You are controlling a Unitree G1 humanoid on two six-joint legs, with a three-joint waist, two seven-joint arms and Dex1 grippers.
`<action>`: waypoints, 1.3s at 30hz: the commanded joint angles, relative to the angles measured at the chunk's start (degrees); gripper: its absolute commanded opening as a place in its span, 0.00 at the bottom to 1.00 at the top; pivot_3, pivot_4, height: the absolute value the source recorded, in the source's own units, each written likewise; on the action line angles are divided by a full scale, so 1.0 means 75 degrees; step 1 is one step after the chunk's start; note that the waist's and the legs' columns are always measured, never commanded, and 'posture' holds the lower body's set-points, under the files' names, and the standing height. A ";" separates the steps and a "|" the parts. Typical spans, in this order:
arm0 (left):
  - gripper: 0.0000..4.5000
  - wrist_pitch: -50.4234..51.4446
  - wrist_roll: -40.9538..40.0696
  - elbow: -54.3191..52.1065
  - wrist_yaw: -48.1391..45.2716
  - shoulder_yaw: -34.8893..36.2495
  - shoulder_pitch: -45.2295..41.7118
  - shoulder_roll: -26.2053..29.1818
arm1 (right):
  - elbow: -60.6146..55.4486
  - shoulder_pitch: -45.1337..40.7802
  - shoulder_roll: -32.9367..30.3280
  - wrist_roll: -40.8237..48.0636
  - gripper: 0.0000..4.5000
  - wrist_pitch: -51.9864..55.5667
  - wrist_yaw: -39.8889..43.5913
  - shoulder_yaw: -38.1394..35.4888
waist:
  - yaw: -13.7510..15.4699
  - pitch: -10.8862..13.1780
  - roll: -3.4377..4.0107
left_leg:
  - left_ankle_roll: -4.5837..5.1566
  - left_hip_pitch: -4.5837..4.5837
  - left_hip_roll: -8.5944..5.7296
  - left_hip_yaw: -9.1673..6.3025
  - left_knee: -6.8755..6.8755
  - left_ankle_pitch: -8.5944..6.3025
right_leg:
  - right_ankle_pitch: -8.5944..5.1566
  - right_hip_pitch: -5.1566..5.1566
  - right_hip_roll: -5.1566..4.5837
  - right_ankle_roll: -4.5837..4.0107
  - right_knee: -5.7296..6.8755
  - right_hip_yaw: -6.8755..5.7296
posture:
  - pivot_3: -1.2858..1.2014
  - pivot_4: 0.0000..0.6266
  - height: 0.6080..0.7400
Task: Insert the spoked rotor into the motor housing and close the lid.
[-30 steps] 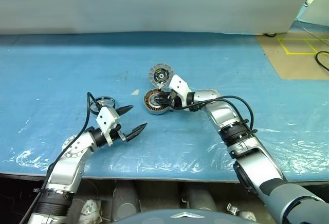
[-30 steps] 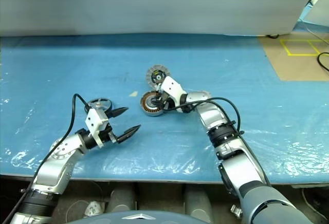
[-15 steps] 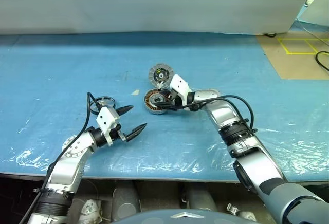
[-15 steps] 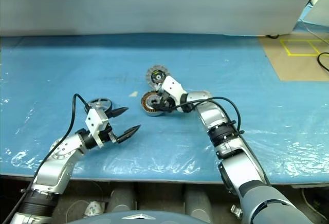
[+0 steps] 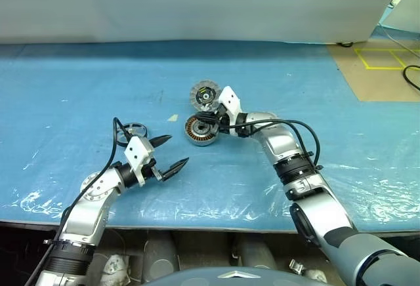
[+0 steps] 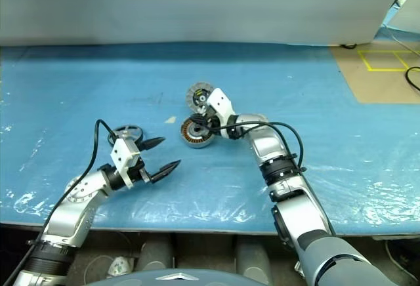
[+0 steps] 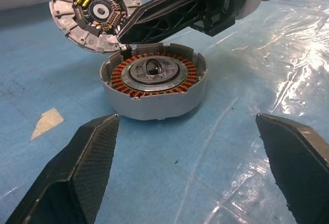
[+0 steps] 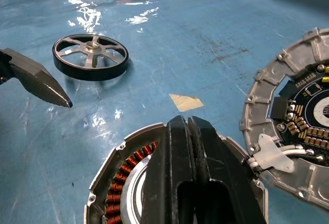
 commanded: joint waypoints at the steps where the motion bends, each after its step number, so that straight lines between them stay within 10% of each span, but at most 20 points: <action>1: 1.00 -0.0056 0.0005 -0.0140 -0.0016 0.0037 -0.0045 0.0052 | -0.0149 -0.0002 -0.0013 -0.0094 0.01 -0.0224 -0.0001 0.0104 | 0.0001 0.0000 0.0000 | 0.0000 0.0000 0.0000 0.0000 0.0000 0.0000 | 0.0000 0.0000 0.0000 0.0000 0.0000 0.0000 | 0.52 0.24 1.00; 39: 1.00 -0.0076 0.0013 -0.0105 0.0016 0.0038 -0.0125 0.0039 | 0.0698 0.0198 -0.0255 -0.0833 0.01 0.0388 -0.0228 0.0621 | -0.0001 -0.0038 0.0001 | 0.0001 0.0062 -0.0003 0.0000 0.0000 -0.0003 | 0.0000 0.0056 -0.0003 0.0000 0.0002 0.0001 | 0.52 0.24 1.00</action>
